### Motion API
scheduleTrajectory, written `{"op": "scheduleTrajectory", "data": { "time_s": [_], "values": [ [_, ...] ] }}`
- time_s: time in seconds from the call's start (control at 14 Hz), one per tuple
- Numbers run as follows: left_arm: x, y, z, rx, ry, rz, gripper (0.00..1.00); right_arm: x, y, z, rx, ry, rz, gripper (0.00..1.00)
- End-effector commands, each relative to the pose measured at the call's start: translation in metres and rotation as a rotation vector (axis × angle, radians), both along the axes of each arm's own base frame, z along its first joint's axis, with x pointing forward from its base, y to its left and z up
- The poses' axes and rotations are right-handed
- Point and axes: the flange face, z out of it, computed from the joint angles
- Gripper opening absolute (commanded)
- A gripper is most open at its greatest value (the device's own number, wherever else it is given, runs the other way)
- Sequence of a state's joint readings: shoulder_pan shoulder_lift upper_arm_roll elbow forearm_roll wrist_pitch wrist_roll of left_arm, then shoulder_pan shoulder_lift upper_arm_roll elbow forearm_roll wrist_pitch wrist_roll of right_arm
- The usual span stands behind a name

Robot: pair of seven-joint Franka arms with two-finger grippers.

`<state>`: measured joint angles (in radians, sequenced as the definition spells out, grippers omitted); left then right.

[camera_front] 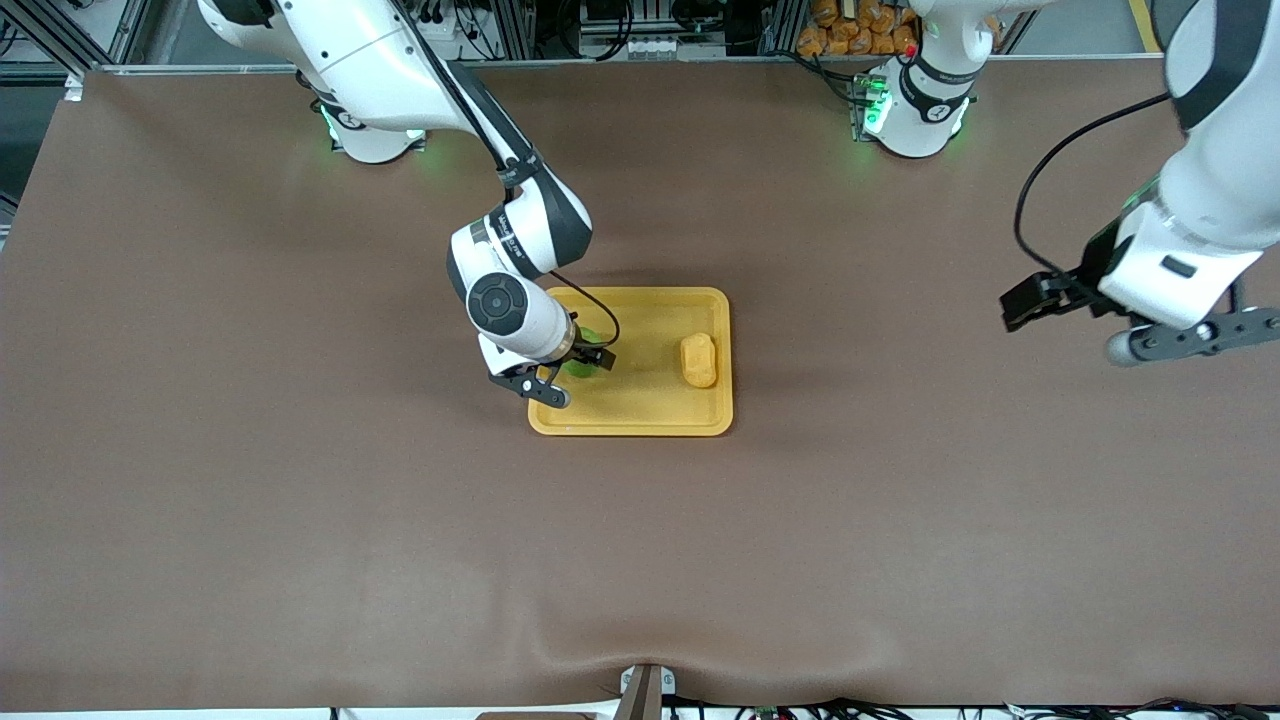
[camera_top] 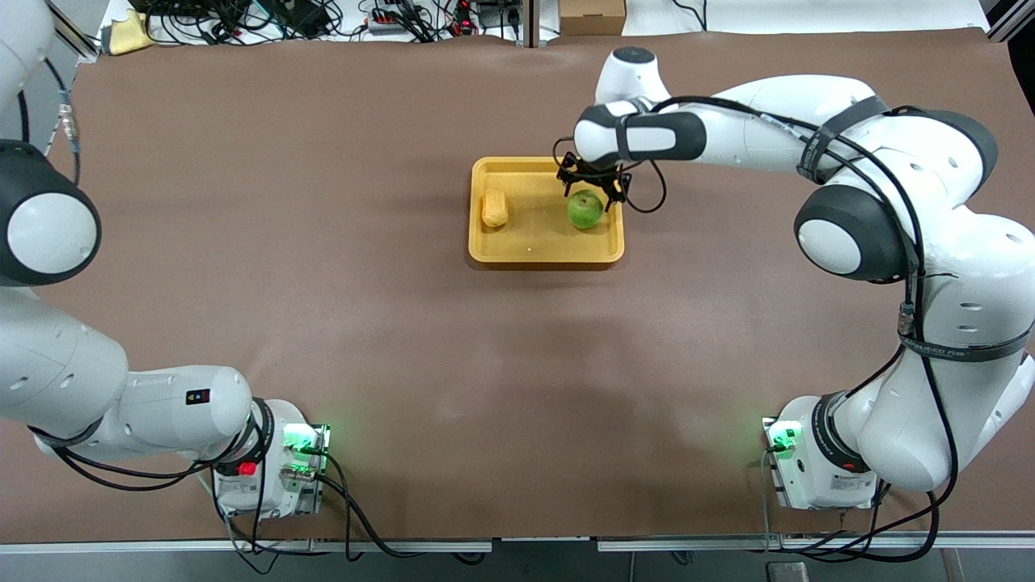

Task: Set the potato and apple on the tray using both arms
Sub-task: 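Lower the potato onto the tray and open the left gripper, then withdraw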

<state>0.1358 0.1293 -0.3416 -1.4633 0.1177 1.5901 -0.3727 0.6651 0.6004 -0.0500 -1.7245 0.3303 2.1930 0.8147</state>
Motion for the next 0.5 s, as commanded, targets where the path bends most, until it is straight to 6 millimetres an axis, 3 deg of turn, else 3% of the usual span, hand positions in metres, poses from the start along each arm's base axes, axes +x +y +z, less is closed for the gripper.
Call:
{"op": "scheduleTrajectory", "data": {
  "time_s": [0.0, 0.14, 0.29, 0.43],
  "values": [
    [-0.017, 0.013, 0.021, 0.007, 0.013, -0.019, 1.0, 0.014, -0.008, 0.036, -0.011, 0.043, 0.0, 1.0],
    [-0.024, 0.017, 0.034, 0.018, -0.004, -0.061, 1.0, 0.024, -0.016, 0.059, -0.022, 0.056, -0.002, 1.0],
    [-0.028, 0.037, 0.037, 0.026, 0.016, -0.094, 1.0, 0.032, -0.024, 0.079, -0.033, 0.078, -0.004, 1.0],
    [-0.03, 0.041, 0.037, 0.027, 0.035, -0.112, 1.0, 0.038, -0.03, 0.091, -0.034, 0.084, -0.009, 1.0]
  ]
}}
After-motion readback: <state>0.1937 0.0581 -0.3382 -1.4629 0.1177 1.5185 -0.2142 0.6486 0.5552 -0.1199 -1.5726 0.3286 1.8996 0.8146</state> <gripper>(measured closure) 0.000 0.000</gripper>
